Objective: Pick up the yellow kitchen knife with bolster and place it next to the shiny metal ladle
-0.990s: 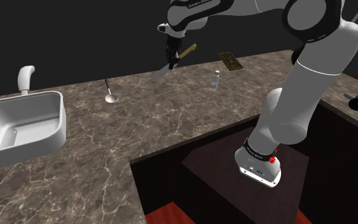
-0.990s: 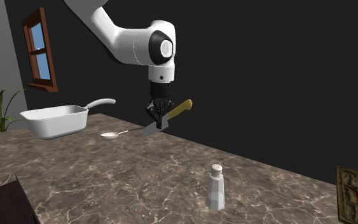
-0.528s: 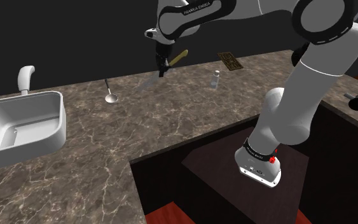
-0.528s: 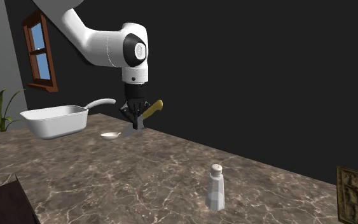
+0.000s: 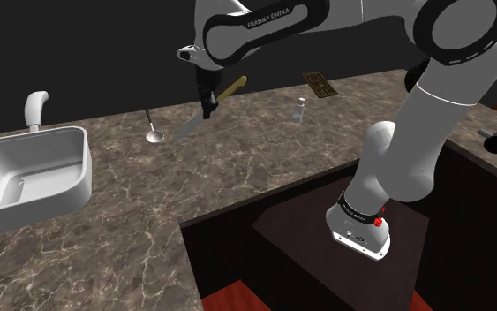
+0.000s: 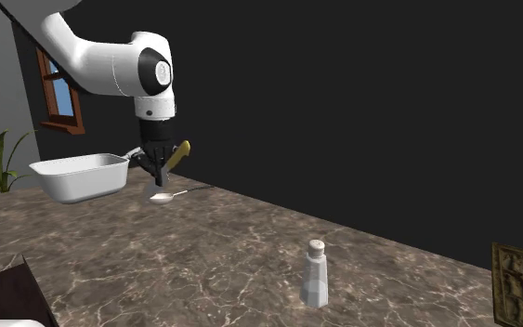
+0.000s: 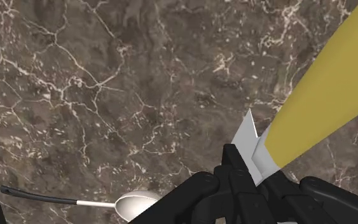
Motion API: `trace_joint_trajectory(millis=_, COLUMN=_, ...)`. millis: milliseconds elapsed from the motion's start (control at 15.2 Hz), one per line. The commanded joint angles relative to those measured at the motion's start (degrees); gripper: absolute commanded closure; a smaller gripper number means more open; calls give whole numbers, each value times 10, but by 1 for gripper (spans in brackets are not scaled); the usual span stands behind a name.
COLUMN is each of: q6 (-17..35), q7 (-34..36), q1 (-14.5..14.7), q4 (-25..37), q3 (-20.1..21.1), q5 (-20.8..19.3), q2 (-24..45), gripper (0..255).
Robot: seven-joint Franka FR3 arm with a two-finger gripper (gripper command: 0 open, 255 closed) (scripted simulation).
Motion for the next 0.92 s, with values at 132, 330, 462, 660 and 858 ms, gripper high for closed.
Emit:
trace_joint_trajectory(millis=132, q6=3, q7=55, q1=27, q4=19, q3=27, q5=0, q2=20, gripper=255)
trace_joint_trajectory(millis=330, q6=17, q7=69, q1=34, q4=17, q3=35, q5=1, q2=31, gripper=255)
trace_joint_trajectory(millis=462, q6=32, q7=67, q1=34, q4=7, q3=35, q5=3, q2=37, gripper=255)
trace_joint_trajectory(millis=660, q6=54, q7=64, q1=34, q4=-6, q3=35, q5=6, q2=45, gripper=255)
trace_joint_trajectory(millis=858, q6=76, q7=61, q1=34, q4=-18, q3=35, q5=10, q2=55, gripper=255)
